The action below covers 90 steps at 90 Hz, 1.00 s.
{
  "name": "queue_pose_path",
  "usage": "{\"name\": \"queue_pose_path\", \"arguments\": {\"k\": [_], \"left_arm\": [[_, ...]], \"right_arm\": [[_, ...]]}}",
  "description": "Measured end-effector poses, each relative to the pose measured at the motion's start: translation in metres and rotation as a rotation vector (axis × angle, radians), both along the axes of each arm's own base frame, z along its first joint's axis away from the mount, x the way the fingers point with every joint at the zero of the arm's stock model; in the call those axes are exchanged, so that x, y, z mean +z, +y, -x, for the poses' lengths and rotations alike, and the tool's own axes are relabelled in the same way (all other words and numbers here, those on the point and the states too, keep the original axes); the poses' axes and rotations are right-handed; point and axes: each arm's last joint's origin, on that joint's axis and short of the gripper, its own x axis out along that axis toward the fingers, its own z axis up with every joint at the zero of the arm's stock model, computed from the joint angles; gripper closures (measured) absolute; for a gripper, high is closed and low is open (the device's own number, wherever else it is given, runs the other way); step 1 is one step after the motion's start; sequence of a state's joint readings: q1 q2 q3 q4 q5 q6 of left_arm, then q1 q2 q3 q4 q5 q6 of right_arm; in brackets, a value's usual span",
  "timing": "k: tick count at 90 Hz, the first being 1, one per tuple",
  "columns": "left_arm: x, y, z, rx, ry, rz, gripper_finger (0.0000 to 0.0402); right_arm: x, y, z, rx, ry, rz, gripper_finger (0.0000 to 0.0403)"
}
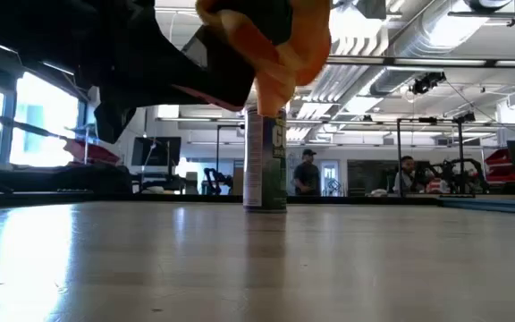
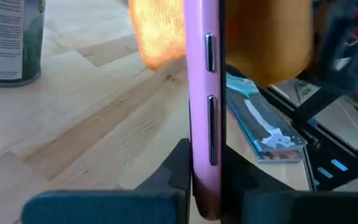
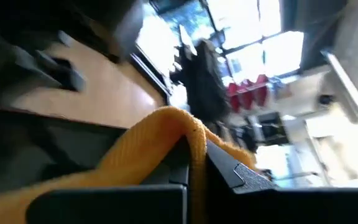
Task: Apply microfiber cloth
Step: Wipe the phone with the microfiber towel
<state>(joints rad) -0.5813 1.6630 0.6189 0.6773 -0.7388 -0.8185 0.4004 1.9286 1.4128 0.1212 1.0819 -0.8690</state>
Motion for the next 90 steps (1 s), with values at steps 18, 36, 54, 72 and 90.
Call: {"name": "queue_pose_path", "arguments": {"k": [18,36,54,72,90], "left_arm": [[0.001,-0.001,0.000,-0.009,-0.004,-0.004,0.0385],[0.003,-0.001,0.000,-0.008,-0.025,0.000,0.0385],[0.003,-0.001,0.000,-0.003,-0.029,0.004,0.0385],[0.003,-0.001,0.000,0.000,-0.029,0.007,0.0385],[0.004,-0.001,-0.001,0.003,-0.036,0.011,0.0385]], "right_arm": [[0.010,-0.001,0.008,-0.057,0.029,0.065,0.0403],[0.020,0.007,0.020,-0.051,-0.012,0.009,0.0403],[0.027,0.017,0.030,-0.102,-0.034,0.042,0.0403],[0.035,0.025,0.036,0.057,-0.068,-0.107,0.0403],[0.021,0.014,0.025,0.100,-0.063,-0.253,0.0403]]}}
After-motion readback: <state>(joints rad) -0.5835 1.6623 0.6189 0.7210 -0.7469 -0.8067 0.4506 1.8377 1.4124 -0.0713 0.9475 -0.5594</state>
